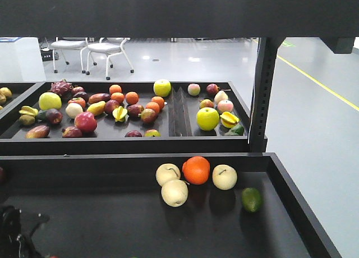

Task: Pick snacks and fruit into basket
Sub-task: 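Close the left gripper on the strawberry stem and lift the bunch, then reach the open right gripper down over the green lime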

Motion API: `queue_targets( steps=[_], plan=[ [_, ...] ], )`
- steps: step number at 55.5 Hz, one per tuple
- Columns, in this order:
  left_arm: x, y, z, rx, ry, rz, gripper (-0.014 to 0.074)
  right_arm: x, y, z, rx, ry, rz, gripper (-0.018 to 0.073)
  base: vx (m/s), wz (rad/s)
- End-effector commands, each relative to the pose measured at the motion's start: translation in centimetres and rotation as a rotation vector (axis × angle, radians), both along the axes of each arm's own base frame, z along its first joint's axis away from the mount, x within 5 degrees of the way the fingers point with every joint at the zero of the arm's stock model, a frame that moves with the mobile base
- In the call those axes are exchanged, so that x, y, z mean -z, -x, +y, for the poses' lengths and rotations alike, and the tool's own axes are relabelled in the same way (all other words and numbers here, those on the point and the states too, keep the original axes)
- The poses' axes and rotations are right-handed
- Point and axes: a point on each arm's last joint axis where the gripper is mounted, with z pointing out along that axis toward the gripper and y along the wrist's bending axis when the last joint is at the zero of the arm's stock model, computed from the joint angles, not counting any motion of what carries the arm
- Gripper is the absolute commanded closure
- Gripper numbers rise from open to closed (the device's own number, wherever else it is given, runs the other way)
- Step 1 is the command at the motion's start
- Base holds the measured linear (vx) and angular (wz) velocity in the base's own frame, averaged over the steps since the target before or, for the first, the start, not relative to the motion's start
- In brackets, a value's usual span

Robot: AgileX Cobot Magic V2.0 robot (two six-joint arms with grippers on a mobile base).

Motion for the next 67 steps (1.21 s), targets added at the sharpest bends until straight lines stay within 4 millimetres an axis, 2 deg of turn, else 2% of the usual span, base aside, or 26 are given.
queue_targets(
  steps=[1, 9, 17, 23, 29, 34, 39, 42, 48, 53, 67],
  plan=[
    [-5.1, -0.7, 0.1, -0.01, -0.001, -0.148, 0.0604, -1.6, 0.0, 0.1, -0.011, -0.043, -0.107, 0.0566, 0.0, 0.0],
    [-8.3, 0.1, -0.1, -0.03, 0.017, -0.197, 0.0603, -1.5, 0.0, 0.0, -0.007, -0.035, -0.095, 0.0566, 0.0, 0.0],
    [-12.6, 1.3, -0.4, -0.042, 0.049, -0.274, 0.0601, -1.5, 0.0, 0.0, -0.006, -0.033, -0.092, 0.0564, 0.0, 0.0],
    [-16.2, 3.0, -0.6, -0.042, 0.073, -0.357, 0.0601, -1.4, -0.5, 0.4, -0.007, -0.019, -0.075, 0.0553, 0.0, 0.0],
    [-19.4, 5.6, -0.9, -0.05, 0.096, -0.451, 0.0601, -1.1, -1.6, 1.5, -0.014, 0.008, -0.035, 0.0503, 0.0, 0.0],
    [-21.3, 8.2, -1.1, -0.051, 0.107, -0.525, 0.0601, -0.6, -2.8, 2.6, -0.022, 0.045, 0.003, 0.0424, 0.0, 0.0],
    [-22.7, 10.9, -1.2, -0.046, 0.107, -0.588, 0.0601, -0.1, -4.1, 3.9, -0.044, 0.092, 0.036, 0.0302, 0.0, 0.0],
    [-23.6, 12.5, -1.3, -0.044, 0.107, -0.624, 0.0601, 0.2, -4.9, 4.8, -0.065, 0.119, 0.052, 0.0213, 0.0, 0.0],
    [-24.9, 15.6, -1.4, -0.04, 0.106, -0.688, 0.0601, 0.9, -6.5, 6.7, -0.109, 0.14, 0.081, -0.0022, 0.0, 0.0],
    [-25.9, 17.6, -1.5, -0.036, 0.106, -0.731, 0.0601, 1.6, -7.7, 8.0, -0.126, 0.13, 0.117, -0.0174, 0.0, 0.0],
    [-28.7, 22.4, -1.7, -0.025, 0.105, -0.856, 0.0601, 4.8, -11.8, 12.6, -0.21, 0.162, 0.223, -0.016, 0.0, 0.0]
  ],
)
